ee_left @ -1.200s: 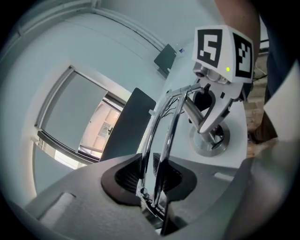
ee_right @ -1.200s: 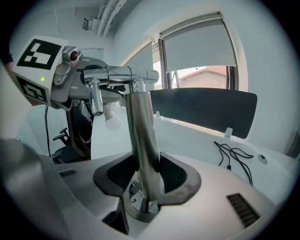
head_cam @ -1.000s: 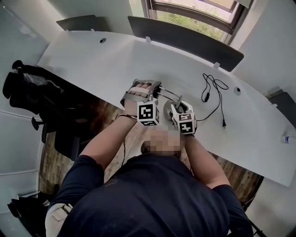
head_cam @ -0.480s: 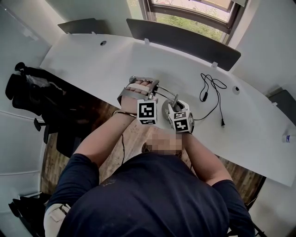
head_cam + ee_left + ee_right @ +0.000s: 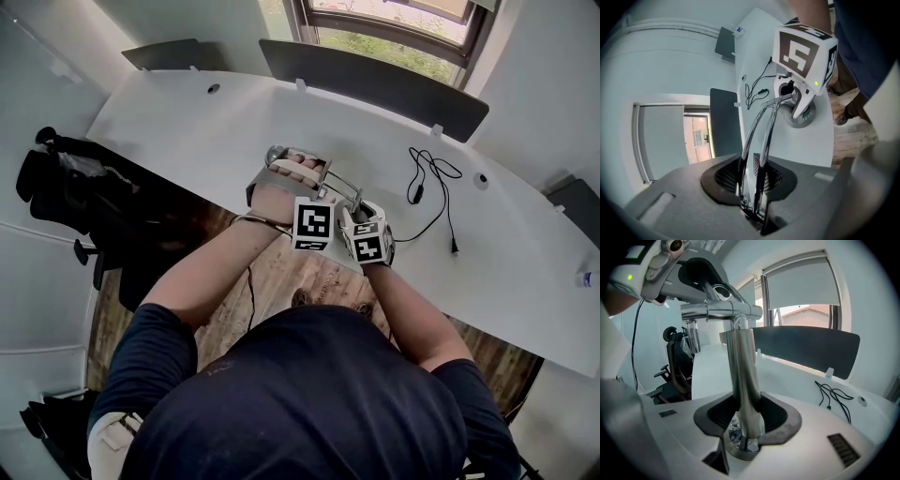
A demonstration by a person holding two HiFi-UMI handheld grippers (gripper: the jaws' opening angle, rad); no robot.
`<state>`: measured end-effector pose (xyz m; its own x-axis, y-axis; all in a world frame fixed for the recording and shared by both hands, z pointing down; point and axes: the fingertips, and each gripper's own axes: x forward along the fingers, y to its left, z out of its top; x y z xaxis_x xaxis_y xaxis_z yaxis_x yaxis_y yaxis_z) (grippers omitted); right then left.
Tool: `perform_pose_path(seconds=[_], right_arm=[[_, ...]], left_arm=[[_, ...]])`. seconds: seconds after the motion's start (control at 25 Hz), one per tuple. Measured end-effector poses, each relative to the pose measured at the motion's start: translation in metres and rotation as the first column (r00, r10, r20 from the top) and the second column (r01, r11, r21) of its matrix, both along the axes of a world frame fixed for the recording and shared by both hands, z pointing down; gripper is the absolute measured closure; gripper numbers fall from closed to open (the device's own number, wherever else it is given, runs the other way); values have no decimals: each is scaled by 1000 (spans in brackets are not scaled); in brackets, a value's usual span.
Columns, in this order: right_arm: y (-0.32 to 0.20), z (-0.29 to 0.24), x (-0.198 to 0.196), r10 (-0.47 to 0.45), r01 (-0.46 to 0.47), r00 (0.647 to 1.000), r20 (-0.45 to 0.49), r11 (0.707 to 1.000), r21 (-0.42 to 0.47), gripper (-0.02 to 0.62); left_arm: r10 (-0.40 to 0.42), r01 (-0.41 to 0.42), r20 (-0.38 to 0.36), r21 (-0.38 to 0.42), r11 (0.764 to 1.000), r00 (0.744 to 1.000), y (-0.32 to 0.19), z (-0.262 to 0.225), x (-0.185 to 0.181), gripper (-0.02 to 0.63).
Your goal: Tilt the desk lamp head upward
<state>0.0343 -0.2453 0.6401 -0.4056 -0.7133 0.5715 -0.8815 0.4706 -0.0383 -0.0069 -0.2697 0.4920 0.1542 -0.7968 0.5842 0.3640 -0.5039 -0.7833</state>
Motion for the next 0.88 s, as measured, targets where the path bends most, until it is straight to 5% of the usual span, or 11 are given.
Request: perform_pose_path(seconds=[0.32, 0.88], right_arm=[[4, 0, -1, 4, -4, 1000, -1, 1000, -1, 439], [4, 0, -3, -35, 35, 999, -25, 999, 10, 436]], left_arm=[[54, -53, 104, -12, 999, 993, 12, -5, 12, 526], [56, -58, 95, 10, 998, 994, 15, -4, 7, 526]])
